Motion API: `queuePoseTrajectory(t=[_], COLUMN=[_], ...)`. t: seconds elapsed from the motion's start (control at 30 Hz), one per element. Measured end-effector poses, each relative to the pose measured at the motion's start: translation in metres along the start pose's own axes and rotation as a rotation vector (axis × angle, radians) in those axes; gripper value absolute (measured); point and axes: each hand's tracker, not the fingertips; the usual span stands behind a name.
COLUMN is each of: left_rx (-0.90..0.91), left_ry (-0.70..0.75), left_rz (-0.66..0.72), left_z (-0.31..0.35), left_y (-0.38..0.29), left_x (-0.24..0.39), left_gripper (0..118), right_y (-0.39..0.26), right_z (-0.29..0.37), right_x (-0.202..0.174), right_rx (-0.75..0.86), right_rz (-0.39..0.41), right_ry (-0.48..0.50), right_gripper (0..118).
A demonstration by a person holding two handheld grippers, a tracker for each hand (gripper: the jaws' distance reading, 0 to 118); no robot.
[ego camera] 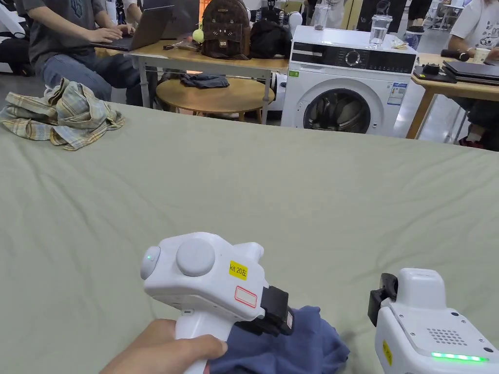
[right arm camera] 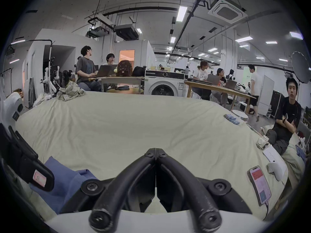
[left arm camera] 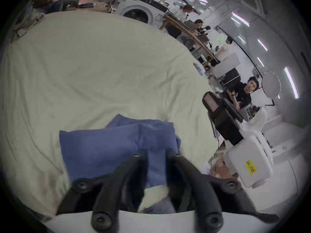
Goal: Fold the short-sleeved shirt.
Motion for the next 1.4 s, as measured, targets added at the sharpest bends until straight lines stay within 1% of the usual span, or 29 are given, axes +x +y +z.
queuePoseTrajectory(t=[0.07, 0.13, 0.23, 0.33, 0.37, 0.43, 0.5, 0.63, 0.7, 0.8, 0.93, 1.03, 1.2, 1.4], left_rx=[-0.061, -0.109, -0.123, -0.145, -0.135, -0.113, -0.11, -0.108, -0.032, 0.138, 0.396, 0.599, 0.909, 1.121], left_ry=[-0.072, -0.129, -0.135, -0.126, -0.125, -0.126, -0.127, -0.129, -0.108, -0.009, 0.191, 0.316, 0.469, 0.653], left_rz=[0.006, 0.008, 0.023, 0.071, 0.091, 0.039, 0.043, 0.046, 0.009, -0.069, -0.116, -0.143, -0.239, -0.336], left_z=[-0.022, -0.05, -0.092, -0.12, -0.123, -0.124, -0.12, -0.091, -0.066, -0.02, 0.029, 0.052, 0.074, 0.075], left_y=[0.002, 0.002, 0.002, -0.002, -0.005, -0.007, -0.008, -0.003, -0.001, -0.002, -0.013, -0.024, -0.048, -0.07], left_x=[0.0, -0.001, 0.0, -0.006, -0.007, -0.006, -0.007, -0.003, -0.003, -0.012, -0.034, -0.05, -0.061, -0.064], left_gripper=[9, 9, 8, 0, 0, 0, 0, 0, 0, 0, 0, 0, 0, 0], right_y=[0.0, 0.0, 0.0, 0.002, 0.002, 0.004, 0.004, 0.005, 0.006, 0.01, 0.019, 0.025, 0.035, 0.041], right_z=[0.0, -0.001, 0.0, 0.0, 0.001, 0.002, 0.002, 0.0, -0.003, -0.004, -0.008, -0.008, -0.005, 0.003], right_x=[0.0, 0.001, 0.002, 0.002, 0.002, 0.003, 0.004, 0.005, 0.005, 0.001, -0.008, -0.014, -0.023, -0.029], right_rx=[-0.001, -0.003, -0.001, 0.007, 0.01, 0.019, 0.023, 0.018, 0.017, 0.034, 0.062, 0.09, 0.14, 0.19], right_rz=[-0.003, -0.011, -0.013, -0.012, -0.011, -0.014, -0.017, -0.017, -0.021, -0.028, -0.032, -0.037, -0.038, -0.031], right_ry=[-0.001, 0.003, -0.001, -0.001, -0.004, -0.003, -0.007, -0.009, -0.008, -0.006, 0.009, 0.016, 0.031, 0.033], right_gripper=[0, 0, 0, 0, 0, 0, 0, 0, 0, 0, 0, 0, 0, 0])
